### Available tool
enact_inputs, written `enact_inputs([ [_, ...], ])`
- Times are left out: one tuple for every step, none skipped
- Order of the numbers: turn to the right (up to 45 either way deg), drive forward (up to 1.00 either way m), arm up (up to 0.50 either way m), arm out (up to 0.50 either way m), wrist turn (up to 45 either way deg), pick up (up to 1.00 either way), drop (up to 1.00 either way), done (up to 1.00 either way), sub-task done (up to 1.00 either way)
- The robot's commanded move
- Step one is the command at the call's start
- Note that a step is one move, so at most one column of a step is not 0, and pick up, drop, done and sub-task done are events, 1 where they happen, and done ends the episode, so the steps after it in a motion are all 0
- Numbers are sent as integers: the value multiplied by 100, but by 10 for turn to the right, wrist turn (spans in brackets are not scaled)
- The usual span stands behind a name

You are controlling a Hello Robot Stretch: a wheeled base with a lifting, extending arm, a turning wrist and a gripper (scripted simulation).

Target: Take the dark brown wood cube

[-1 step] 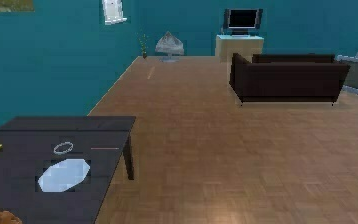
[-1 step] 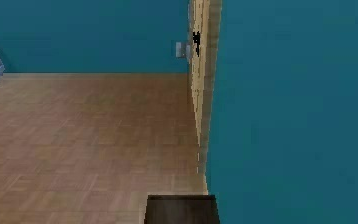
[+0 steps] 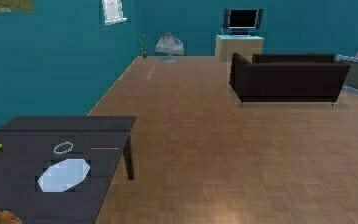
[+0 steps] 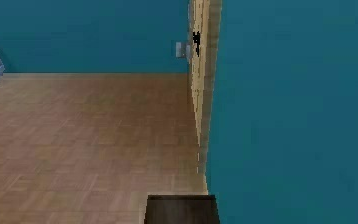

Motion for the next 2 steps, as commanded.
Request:
enact_inputs([
  [0, 0, 0, 8, 0, 0, 0, 0, 0],
  [0, 0, 0, 0, 450, 0, 0, 0, 0],
])
